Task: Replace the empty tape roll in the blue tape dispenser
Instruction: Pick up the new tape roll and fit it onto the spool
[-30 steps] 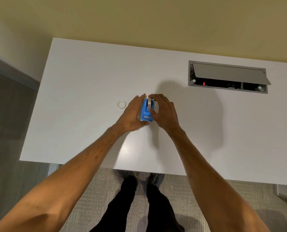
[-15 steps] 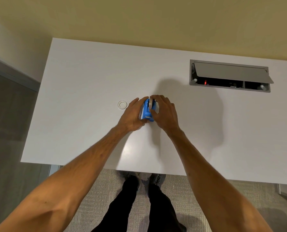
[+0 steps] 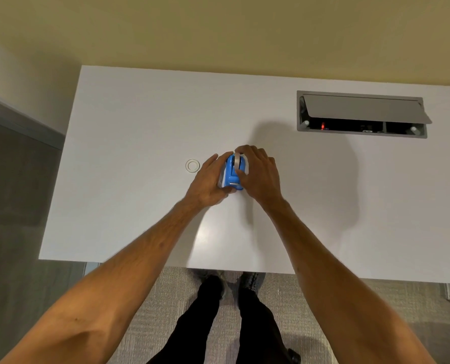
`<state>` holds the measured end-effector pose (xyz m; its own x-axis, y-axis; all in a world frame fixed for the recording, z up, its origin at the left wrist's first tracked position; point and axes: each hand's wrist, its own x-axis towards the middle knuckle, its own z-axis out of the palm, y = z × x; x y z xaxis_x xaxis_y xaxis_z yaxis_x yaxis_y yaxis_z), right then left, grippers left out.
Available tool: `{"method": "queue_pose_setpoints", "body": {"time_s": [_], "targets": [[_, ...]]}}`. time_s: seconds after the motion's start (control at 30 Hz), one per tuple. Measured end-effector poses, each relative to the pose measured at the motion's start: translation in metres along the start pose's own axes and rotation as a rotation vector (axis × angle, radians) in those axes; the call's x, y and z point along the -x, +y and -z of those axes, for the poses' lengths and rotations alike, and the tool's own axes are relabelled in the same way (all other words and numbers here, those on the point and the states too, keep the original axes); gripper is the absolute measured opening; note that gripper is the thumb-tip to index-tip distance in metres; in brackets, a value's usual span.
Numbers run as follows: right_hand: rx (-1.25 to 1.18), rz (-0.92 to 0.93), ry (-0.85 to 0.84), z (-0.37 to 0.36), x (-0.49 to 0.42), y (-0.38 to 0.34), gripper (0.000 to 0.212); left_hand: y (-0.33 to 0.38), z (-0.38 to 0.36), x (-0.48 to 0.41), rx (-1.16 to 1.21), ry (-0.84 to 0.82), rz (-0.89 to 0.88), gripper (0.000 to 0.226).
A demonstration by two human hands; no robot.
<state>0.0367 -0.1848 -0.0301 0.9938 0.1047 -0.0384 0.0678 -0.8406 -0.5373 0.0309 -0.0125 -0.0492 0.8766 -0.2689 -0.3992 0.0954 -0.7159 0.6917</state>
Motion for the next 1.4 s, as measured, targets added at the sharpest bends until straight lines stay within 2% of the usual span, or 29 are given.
{"method": "queue_pose_setpoints", "body": {"time_s": [0.3, 0.57, 0.73, 0.87, 1.03, 1.4], "targets": [[0.028, -0.005, -0.033, -0.002, 0.003, 0.002, 0.045, 0.0, 0.0, 0.001, 0.011, -0.001, 0.004, 0.099], [0.145, 0.016, -0.052, 0.001, -0.005, -0.005, 0.043, 0.003, 0.0, 0.002, 0.001, 0.001, 0.004, 0.103], [0.186, 0.009, -0.131, 0.003, -0.012, -0.006, 0.049, 0.002, 0.002, 0.001, -0.001, 0.001, -0.04, 0.1], [0.121, -0.019, -0.136, 0.006, -0.008, -0.002, 0.061, 0.002, 0.003, 0.003, 0.001, 0.012, -0.054, 0.1], [0.115, 0.006, -0.106, 0.006, -0.005, -0.001, 0.043, 0.001, 0.002, 0.003, 0.003, 0.018, -0.082, 0.097], [0.105, -0.001, -0.105, 0.009, -0.006, 0.004, 0.042, -0.001, -0.001, -0.003, -0.002, 0.008, -0.078, 0.105]]}}
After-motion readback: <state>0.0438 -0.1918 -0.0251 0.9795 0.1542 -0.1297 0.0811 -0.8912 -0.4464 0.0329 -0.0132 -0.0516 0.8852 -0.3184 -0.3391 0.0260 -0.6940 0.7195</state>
